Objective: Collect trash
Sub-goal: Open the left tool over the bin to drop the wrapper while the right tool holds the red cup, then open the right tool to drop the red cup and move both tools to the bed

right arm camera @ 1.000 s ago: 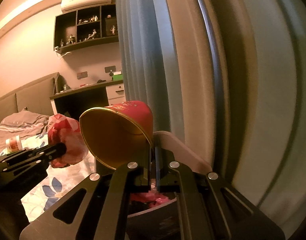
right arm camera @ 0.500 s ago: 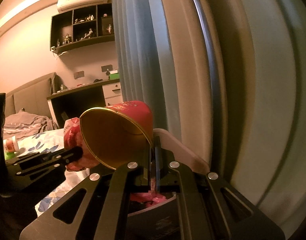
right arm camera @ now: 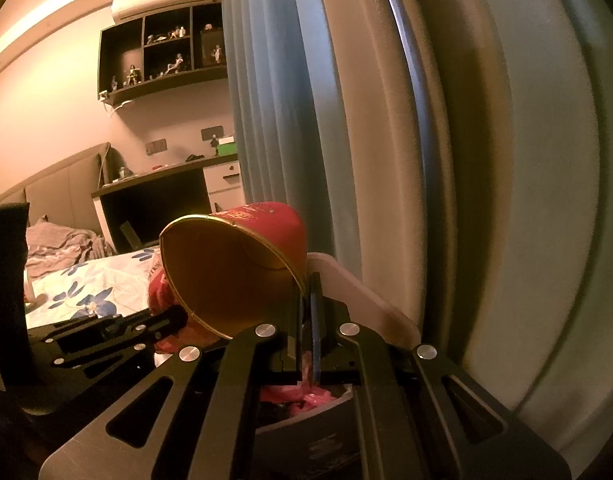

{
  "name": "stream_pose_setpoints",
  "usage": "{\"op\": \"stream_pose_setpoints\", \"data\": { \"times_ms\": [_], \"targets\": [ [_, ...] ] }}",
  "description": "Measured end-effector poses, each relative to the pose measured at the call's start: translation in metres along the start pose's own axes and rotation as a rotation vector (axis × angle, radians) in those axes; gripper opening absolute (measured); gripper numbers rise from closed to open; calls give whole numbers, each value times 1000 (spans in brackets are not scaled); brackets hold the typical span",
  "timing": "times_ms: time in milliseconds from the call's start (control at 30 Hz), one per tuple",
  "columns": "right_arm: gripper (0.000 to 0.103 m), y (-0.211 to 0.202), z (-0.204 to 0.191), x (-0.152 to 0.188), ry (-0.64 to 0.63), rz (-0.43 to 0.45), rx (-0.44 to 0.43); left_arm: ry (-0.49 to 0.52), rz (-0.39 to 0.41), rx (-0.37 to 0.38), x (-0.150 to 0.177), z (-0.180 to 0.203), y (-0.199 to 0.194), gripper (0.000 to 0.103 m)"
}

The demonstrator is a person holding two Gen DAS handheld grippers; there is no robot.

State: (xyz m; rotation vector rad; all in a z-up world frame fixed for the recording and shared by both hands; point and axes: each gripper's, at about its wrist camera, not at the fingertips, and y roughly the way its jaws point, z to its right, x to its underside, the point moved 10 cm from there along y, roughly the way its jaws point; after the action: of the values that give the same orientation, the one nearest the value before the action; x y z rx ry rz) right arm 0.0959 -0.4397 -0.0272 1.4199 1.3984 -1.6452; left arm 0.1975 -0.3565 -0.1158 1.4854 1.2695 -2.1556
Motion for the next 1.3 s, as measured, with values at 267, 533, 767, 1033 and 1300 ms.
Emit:
{"op": "stream_pose_setpoints", "data": {
  "times_ms": [267,533,767,1033,1300],
  "targets": [
    [4,2,-2,2,-4,-6,1,-6,-24,15,5,1,10,15],
    [4,5,-11,1,-15,-7,-11,-43,-47,49,12,-4,17,51],
    [4,11,-11,5,-13,-23,-21,-140,-3,-40,17,-48,-8,90],
    [4,35,-18,24,-10,-79,-16,-234,108,-307,31,-137,-97,96],
    [5,53,-15,40,-4,-131,15,-350,176,-558,59,-236,-190,97]
  ]
}}
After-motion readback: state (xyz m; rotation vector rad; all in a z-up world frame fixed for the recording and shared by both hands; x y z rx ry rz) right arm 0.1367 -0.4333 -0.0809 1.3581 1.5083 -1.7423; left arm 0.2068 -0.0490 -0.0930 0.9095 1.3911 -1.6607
